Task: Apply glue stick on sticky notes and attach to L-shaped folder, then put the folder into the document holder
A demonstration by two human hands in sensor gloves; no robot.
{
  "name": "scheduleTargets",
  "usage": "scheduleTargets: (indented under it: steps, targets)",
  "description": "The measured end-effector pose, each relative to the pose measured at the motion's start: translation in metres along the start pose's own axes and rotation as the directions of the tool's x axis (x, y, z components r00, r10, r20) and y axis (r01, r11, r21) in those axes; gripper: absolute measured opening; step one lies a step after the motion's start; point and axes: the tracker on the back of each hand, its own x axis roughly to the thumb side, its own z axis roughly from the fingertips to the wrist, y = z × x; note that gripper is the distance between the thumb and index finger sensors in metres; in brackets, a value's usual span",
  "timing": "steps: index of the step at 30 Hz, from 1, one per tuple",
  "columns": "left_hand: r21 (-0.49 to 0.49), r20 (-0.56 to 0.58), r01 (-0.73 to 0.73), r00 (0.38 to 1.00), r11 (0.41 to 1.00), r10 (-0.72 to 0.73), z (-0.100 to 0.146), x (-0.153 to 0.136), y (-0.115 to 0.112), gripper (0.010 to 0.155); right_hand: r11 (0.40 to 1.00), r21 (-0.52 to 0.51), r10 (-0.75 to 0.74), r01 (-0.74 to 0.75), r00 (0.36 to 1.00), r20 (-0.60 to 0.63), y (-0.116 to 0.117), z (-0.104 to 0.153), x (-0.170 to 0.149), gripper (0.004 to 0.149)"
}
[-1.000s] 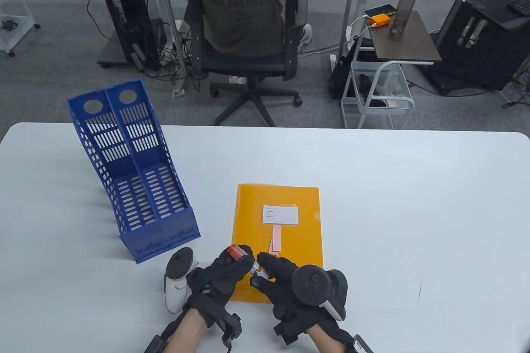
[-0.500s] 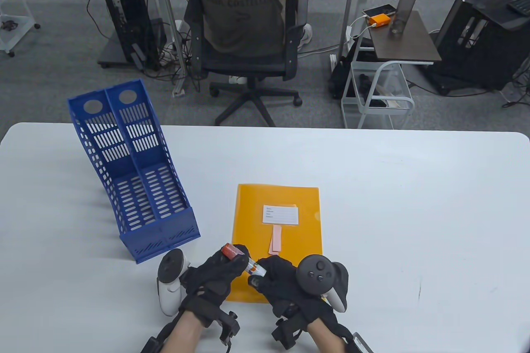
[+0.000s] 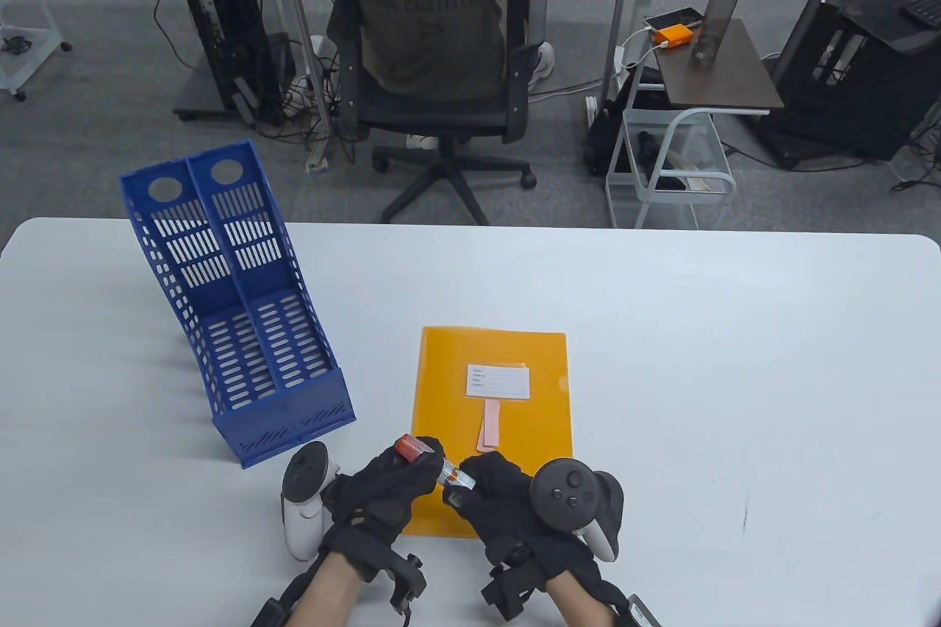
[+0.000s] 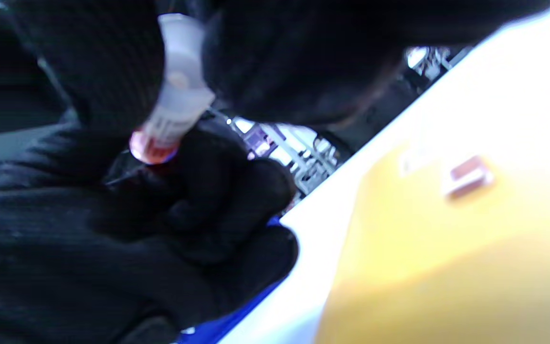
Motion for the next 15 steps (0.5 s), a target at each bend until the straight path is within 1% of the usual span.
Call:
scheduleTargets:
  steps: [2, 4, 5, 6, 7, 8, 9, 11, 12, 14, 15]
  targets:
    - [0.006, -0.013, -0.003, 1.0, 1.0, 0.003, -0.0007, -0.002, 0.0009, 0.061, 0.999, 0.01, 0.045, -0.045, 0.999, 0.004, 0.0005, 0.0003, -0.002, 0.066]
    - [-0.002, -0.015, -0.032, 0.999, 0.999, 0.032, -0.0012, -0.0031, 0.0022, 0.061, 0.999, 0.024, 0.035, -0.035, 0.999, 0.004, 0.0023, 0.0001, -0.0062, 0.069]
    - [-0.011, -0.015, -0.048, 0.999, 0.999, 0.048, -0.0016, -0.0032, 0.0023, 0.061, 0.997, 0.08, 0.012, -0.011, 1.0, -0.012, 0.0045, -0.0008, -0.0083, 0.074]
    - [-0.018, -0.017, -0.052, 0.998, 0.998, 0.052, -0.0019, -0.0031, 0.0018, 0.061, 0.992, 0.128, -0.01, 0.013, 1.0, -0.021, 0.0064, -0.0012, -0.0093, 0.074]
    - [-0.012, -0.021, -0.042, 0.999, 0.999, 0.041, -0.002, -0.0031, 0.0014, 0.062, 0.988, 0.149, -0.029, 0.032, 0.999, -0.019, 0.0077, -0.0021, -0.0097, 0.072]
    - [0.005, -0.027, -0.013, 1.0, 1.0, 0.013, -0.002, -0.0037, 0.0014, 0.062, 0.988, 0.146, -0.047, 0.05, 0.999, -0.028, 0.0083, -0.0028, -0.0099, 0.07]
    - [0.012, -0.035, 0.003, 0.999, 1.0, -0.003, -0.002, -0.0047, 0.0017, 0.062, 0.992, 0.119, -0.046, 0.05, 0.998, -0.032, 0.0076, -0.0026, -0.01, 0.067]
    - [-0.008, -0.044, -0.021, 0.999, 1.0, 0.021, -0.0022, -0.006, 0.0011, 0.062, 0.999, 0.037, -0.028, 0.028, 0.999, -0.016, 0.004, -0.0021, -0.0083, 0.066]
    - [-0.017, -0.037, -0.025, 0.999, 1.0, 0.024, -0.0028, -0.0054, -0.0003, 0.062, 1.0, 0.014, 0.019, -0.019, 1.0, -0.013, 0.0035, -0.0015, -0.0061, 0.067]
    - [-0.005, -0.032, -0.001, 0.999, 1.0, 0.0, -0.0034, -0.004, -0.0005, 0.062, 0.997, -0.009, 0.074, -0.074, 0.997, 0.0, 0.0031, -0.0008, -0.0049, 0.068]
    - [-0.003, -0.03, 0.005, 1.0, 1.0, -0.005, -0.0036, -0.0038, 0.0, 0.062, 0.997, 0.0, 0.079, -0.079, 0.997, 0.011, 0.0034, -0.0006, -0.0059, 0.068]
